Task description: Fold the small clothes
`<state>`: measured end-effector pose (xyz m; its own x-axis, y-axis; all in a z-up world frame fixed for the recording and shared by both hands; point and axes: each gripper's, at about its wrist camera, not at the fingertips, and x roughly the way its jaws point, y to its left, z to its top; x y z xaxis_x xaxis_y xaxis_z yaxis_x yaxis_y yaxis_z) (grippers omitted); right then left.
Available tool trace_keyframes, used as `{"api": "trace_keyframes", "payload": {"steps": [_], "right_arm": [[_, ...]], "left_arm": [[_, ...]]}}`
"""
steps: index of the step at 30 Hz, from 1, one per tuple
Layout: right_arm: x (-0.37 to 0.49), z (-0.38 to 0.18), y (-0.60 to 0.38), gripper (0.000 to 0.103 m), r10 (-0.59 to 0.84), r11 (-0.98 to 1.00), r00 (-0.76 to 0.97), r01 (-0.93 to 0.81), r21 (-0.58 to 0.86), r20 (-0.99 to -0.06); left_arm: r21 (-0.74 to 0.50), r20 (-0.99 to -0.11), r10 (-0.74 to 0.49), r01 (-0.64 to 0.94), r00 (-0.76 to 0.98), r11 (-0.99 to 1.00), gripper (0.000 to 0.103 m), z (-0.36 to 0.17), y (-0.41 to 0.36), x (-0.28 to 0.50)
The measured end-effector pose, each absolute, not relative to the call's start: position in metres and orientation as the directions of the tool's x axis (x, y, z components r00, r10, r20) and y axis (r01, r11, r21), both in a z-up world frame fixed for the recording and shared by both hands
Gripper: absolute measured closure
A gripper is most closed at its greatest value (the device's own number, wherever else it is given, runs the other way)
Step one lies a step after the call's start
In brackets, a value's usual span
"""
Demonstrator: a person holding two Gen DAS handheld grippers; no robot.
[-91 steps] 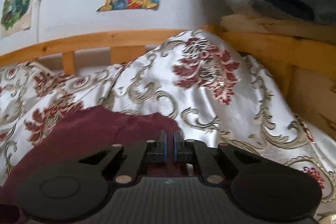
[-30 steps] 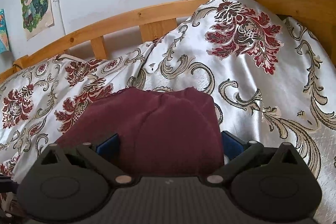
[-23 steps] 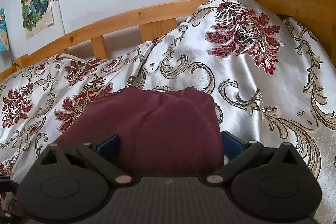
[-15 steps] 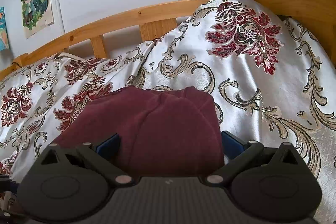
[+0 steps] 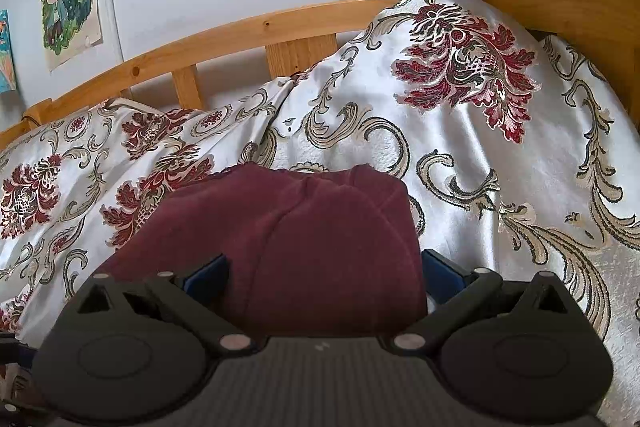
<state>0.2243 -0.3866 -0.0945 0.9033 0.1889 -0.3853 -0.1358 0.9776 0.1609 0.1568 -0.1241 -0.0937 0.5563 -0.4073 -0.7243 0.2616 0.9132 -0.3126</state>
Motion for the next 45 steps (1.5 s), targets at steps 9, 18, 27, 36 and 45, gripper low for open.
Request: {"api": "trace_keyframes", "payload": {"steps": [9, 18, 27, 36, 45], "right_arm": [[0.224, -0.095, -0.386, 0.0, 0.189, 0.978, 0.903, -0.136, 0.161, -0.386], [0.224, -0.095, -0.386, 0.0, 0.189, 0.977, 0.903, -0.136, 0.162, -0.386], [0.222, -0.096, -0.383, 0.004, 0.164, 0.985, 0.91, -0.127, 0.118, -0.38], [0.218, -0.095, -0.383, 0.026, 0.127, 0.991, 0.922, -0.101, 0.089, -0.367], [0.217, -0.093, -0.379, 0.065, 0.118, 0.993, 0.924, -0.105, 0.054, -0.364]], "left_arm": [[-0.313, -0.724, -0.408, 0.262, 0.556, 0.913, 0.0, -0.094, -0.124, 0.157], [-0.314, -0.724, -0.409, 0.262, 0.555, 0.913, 0.0, -0.094, -0.124, 0.157], [-0.32, -0.726, -0.415, 0.266, 0.549, 0.909, 0.001, -0.094, -0.123, 0.159], [-0.423, -0.695, -0.494, 0.259, 0.522, 0.868, 0.005, -0.09, -0.114, 0.169], [-0.535, -0.657, -0.573, 0.232, 0.49, 0.812, 0.018, -0.091, -0.11, 0.187]]}}
